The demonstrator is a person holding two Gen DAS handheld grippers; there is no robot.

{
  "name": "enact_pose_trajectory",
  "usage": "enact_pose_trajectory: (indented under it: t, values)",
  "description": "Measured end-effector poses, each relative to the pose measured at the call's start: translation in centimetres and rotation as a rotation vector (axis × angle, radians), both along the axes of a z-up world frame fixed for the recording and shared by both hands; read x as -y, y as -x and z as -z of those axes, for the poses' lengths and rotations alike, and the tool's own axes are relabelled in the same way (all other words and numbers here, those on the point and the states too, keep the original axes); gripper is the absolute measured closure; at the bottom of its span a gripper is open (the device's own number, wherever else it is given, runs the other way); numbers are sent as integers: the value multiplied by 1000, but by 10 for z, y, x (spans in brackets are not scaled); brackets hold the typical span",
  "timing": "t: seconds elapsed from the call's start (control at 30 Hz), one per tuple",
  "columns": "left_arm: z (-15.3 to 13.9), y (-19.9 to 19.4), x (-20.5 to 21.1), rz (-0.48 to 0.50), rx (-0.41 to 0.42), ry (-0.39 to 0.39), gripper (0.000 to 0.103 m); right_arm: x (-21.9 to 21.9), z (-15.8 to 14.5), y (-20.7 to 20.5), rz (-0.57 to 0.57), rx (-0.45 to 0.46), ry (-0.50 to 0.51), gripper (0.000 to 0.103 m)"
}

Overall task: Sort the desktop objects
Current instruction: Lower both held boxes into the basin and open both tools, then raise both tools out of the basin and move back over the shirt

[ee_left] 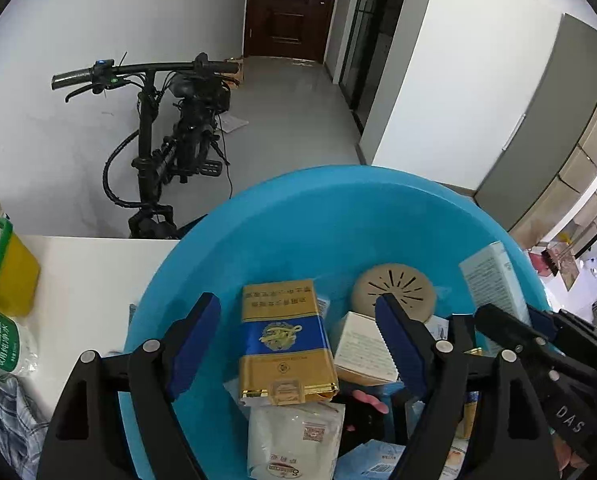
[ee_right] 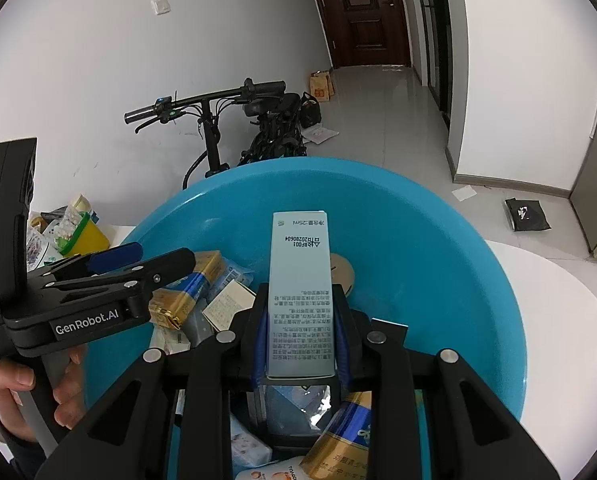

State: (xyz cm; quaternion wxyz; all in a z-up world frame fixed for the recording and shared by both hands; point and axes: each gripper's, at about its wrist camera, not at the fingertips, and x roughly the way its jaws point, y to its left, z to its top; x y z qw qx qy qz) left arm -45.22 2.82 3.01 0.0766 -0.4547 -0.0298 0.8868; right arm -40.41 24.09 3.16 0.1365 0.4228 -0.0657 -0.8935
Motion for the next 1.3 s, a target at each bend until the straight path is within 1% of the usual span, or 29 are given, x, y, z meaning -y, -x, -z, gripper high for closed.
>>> enact_pose_trajectory:
  t: [0.2, 0.43, 0.47, 0.5, 0.57, 0.67, 0.73, 0.8, 0.87, 0.93, 0.97, 1.03, 1.07, 1.13, 1.17, 1.2, 1.27, 1.3]
  values:
    - [-1, -2, -6, 23, -1, 21, 21, -5, 3, 4, 13, 12, 25, 77]
    - [0, -4, -7, 26, -3, 29, 21, -6, 3, 4, 30, 17, 8, 75]
    - [-1, -4, -6, 21, -7, 29, 21, -6, 3, 4, 35, 19, 2, 70]
    - [-2, -4, -5, 16, -9, 29, 21, -7, 3, 4, 39, 20, -1, 59]
    - [-3, -4, -3, 5, -13, 26, 21, -8, 2, 3, 56, 14, 3, 48]
    - [-4, -3, 1, -3, -16, 22, 21, -12, 1, 3, 70, 4, 9, 48]
    - [-4, -3, 2, -7, -20, 26, 21, -14, 0, 3, 77, 4, 11, 44]
    - [-5, -3, 3, -12, -24, 38, 21, -19, 0, 4, 100, 6, 13, 32]
    - [-7, -3, 3, -14, -34, 44, 21, -24, -1, 4, 134, 3, 19, 27]
    - [-14, -7, 5, -18, -78, 38, 21, -29, -4, 4, 166, -6, 24, 21]
    - [-22, -12, 6, -29, -125, 38, 21, -31, -6, 3, 181, -14, 19, 15]
    - [-34, -23, 7, -41, -208, 36, 21, -32, -13, -1, 220, -50, -14, 14]
    - [-44, -31, 8, -47, -273, 40, 21, -31, -17, -4, 232, -72, -34, 14]
    - [-57, -44, 9, -59, -355, 55, 14, -28, -28, -10, 229, -124, -58, 13]
    - [-66, -52, 10, -72, -411, 68, 11, -27, -34, -14, 222, -152, -66, 10]
    - [-72, -57, 11, -85, -438, 75, 11, -26, -40, -18, 217, -181, -74, 6]
    - [-84, -69, 16, -127, -487, 84, 10, -23, -53, -26, 216, -237, -92, 1]
    - [-91, -76, 19, -133, -512, 71, 10, -22, -59, -31, 219, -267, -100, 1]
